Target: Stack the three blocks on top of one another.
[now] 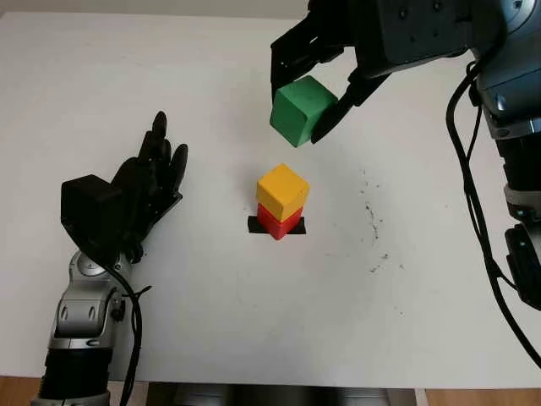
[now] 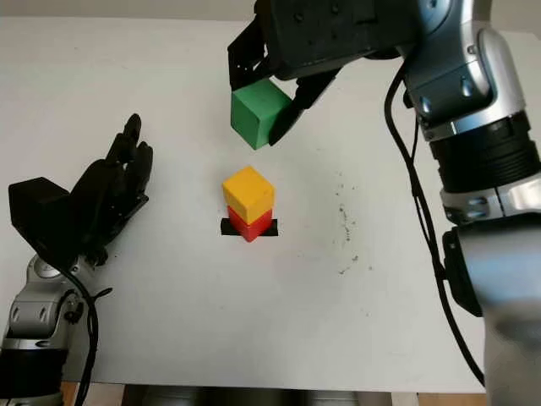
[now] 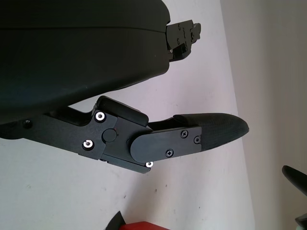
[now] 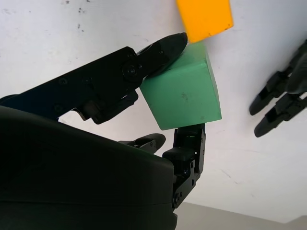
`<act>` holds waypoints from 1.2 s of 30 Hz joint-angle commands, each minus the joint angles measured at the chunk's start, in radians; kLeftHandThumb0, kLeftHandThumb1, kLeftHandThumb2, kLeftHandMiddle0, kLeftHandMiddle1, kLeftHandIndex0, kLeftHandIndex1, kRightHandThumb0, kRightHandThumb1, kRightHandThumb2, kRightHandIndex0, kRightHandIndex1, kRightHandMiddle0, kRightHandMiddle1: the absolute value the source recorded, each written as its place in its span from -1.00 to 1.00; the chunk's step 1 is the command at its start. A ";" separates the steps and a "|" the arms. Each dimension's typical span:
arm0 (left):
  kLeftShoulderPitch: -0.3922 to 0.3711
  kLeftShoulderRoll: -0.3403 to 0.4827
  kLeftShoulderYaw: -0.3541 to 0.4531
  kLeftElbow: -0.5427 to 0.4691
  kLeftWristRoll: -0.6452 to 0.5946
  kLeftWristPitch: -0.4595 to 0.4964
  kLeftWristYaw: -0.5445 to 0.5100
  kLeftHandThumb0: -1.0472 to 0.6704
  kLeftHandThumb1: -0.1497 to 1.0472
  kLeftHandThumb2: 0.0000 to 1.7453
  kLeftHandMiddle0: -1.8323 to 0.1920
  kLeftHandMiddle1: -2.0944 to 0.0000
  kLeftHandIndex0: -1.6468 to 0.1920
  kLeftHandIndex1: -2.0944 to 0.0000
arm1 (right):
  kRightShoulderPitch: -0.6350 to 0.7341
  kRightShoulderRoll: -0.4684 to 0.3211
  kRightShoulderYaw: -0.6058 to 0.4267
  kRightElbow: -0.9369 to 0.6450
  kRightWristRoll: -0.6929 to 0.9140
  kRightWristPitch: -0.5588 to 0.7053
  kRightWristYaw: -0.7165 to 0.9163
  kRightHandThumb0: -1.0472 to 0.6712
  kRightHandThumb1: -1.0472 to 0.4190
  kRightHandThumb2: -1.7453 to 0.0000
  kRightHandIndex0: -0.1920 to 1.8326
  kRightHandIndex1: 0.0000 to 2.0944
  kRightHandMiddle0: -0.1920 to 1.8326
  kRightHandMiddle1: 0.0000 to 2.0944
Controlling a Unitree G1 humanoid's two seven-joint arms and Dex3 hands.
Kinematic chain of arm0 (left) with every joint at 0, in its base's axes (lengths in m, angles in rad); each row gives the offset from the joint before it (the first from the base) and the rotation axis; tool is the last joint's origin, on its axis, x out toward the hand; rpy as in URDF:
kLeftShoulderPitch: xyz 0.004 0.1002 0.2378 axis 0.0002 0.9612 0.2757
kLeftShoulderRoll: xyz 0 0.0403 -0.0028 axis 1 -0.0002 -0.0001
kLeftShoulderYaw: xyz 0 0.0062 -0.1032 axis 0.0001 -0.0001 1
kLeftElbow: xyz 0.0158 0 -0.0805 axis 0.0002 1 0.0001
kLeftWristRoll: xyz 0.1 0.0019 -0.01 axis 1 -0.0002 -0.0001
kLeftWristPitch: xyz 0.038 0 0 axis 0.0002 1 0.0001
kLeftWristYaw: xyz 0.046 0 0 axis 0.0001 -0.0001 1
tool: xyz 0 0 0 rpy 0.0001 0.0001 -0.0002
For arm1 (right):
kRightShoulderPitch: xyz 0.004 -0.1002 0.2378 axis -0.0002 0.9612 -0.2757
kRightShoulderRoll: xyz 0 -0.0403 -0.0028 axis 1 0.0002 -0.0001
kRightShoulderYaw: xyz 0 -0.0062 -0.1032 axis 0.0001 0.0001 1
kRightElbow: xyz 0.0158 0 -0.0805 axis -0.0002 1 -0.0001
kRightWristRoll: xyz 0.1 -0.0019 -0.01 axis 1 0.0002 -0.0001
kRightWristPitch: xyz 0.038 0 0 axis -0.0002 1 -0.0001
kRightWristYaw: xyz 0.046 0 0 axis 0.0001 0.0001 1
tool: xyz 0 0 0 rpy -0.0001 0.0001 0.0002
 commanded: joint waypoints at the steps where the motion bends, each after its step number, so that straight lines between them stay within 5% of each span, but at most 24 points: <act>1: 0.024 0.001 0.006 -0.020 0.000 0.002 0.003 -0.67 1.00 -0.33 1.00 1.00 1.00 1.00 | 0.010 0.005 -0.009 -0.030 0.015 0.009 -0.005 -0.35 -0.79 0.93 -0.37 -0.95 -0.43 0.50; 14: 0.031 -0.004 0.019 -0.033 -0.012 0.001 0.005 -0.67 1.00 -0.35 1.00 1.00 1.00 1.00 | 0.088 0.014 0.020 -0.186 0.022 0.109 0.032 -0.30 -0.81 0.94 -0.40 -0.96 -0.45 0.48; 36: 0.034 0.002 0.010 -0.049 0.000 0.018 0.002 -0.67 1.00 -0.33 1.00 1.00 1.00 1.00 | 0.118 0.004 0.047 -0.220 0.001 0.145 0.064 -0.32 -0.76 0.94 -0.40 -0.95 -0.38 0.46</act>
